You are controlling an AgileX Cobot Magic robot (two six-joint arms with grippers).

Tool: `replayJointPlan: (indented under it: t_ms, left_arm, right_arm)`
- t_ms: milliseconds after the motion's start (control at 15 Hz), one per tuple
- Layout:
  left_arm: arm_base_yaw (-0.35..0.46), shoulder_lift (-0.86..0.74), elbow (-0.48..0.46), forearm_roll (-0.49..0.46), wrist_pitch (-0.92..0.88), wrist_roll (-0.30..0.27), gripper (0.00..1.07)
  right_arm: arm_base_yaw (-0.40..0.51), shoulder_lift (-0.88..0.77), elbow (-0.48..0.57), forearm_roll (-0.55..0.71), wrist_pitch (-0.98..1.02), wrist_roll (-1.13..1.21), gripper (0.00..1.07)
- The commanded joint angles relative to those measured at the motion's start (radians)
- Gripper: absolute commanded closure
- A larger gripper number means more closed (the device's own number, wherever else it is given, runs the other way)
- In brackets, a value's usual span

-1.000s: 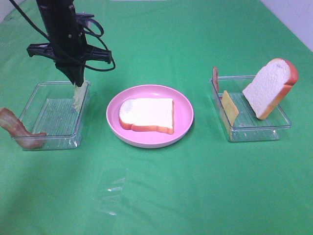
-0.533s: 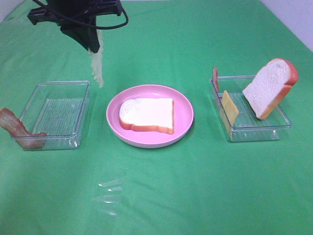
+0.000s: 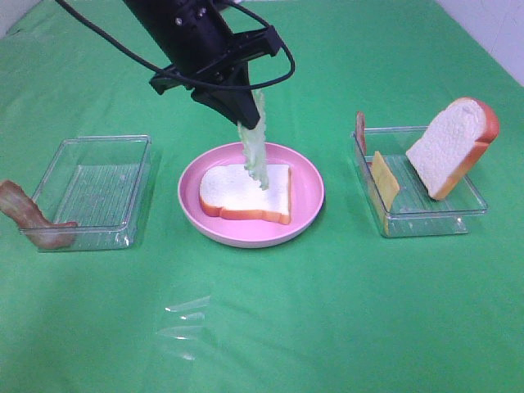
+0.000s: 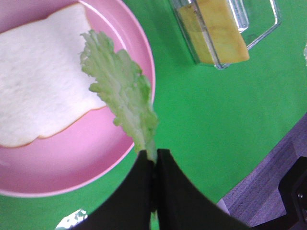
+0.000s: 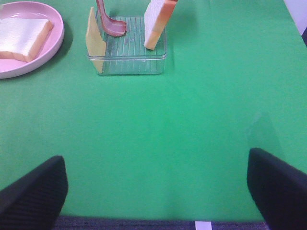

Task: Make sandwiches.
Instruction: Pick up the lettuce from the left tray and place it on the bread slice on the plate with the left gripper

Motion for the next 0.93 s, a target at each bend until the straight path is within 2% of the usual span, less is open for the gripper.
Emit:
replayJointPlan:
  t_ms: [67, 200, 267, 800, 933]
  left_arm:
    - [-0.013, 0.047, 0.006, -0.111, -0.071, 0.124, 1.07]
    - [-0.014, 0.078, 0.006, -0.173, -0.099, 0.232, 1.07]
    - [-0.014, 0.087, 0.006, -0.177, -0.1, 0.254, 1.07]
    - [-0.014, 0.156, 0.005, -0.171, -0.136, 0.31, 1.07]
    - [-0.01, 0.156, 0.005, -0.141, -0.148, 0.311, 1.07]
  right_arm:
    - [0.0, -0.027, -0.003, 0.001, -0.007, -0.01, 0.08]
    - [0.0, -0.027, -0.003, 0.001, -0.007, -0.01, 0.08]
    - [0.0, -0.027, -0.003, 0.001, -0.007, -0.01, 0.08]
    - [0.0, -0.027, -0.003, 0.001, -0.007, -0.009, 0.08]
    - [0.0, -0.027, -0.003, 0.001, -0.007, -0.009, 0.08]
